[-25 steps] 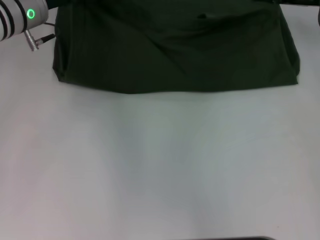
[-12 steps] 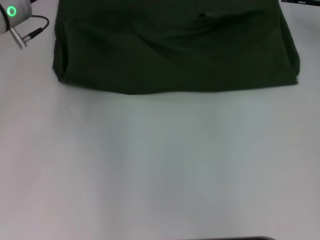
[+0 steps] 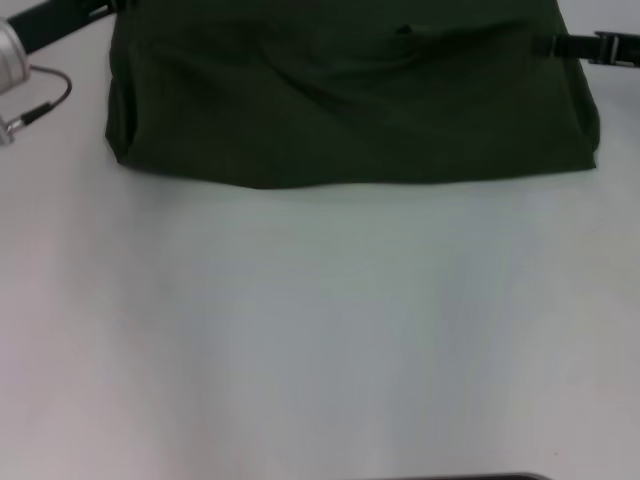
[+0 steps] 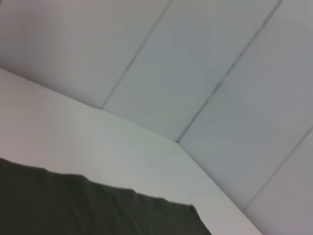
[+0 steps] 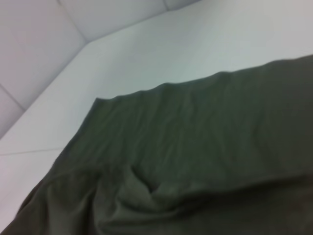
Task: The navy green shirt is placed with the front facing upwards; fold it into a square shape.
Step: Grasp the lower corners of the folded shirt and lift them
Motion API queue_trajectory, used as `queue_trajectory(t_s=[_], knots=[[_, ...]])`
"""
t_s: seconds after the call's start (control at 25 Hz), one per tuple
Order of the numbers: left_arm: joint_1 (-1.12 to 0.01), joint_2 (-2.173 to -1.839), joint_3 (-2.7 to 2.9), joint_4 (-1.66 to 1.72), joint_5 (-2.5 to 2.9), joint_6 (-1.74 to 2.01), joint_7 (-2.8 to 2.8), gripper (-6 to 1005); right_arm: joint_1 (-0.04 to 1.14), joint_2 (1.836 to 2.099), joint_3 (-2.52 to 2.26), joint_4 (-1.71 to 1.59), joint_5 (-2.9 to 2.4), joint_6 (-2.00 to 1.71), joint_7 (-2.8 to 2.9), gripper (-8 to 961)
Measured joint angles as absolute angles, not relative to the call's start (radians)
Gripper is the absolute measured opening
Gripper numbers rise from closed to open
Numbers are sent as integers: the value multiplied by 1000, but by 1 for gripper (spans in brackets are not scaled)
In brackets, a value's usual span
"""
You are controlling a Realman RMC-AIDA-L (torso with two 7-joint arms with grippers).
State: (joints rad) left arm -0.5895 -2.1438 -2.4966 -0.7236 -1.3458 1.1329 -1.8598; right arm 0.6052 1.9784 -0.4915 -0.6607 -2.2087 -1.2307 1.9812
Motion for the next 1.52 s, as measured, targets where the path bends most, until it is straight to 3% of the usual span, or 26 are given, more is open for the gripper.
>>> queue_trajectory(t_s=[0.44, 0.6, 1.16, 1.52], knots=[[-505, -2143, -2479, -754, -1345, 1254, -1855, 719, 508, 1921, -498, -677, -2224, -1360, 2121, 715], [-487, -2139, -2468, -752, -1341, 1255, -1845, 719, 503, 1916, -499, -673, -2252, -1361, 2153, 715], [-472, -2144, -2438, -742, -1318, 1245, -1820, 718, 530, 1967, -536, -657, -2296, -1236, 2173, 715], [-479, -2145, -2437, -742, -1318, 1244, -1819, 717, 542, 1976, -551, -620, -2296, -1188, 2166, 714]])
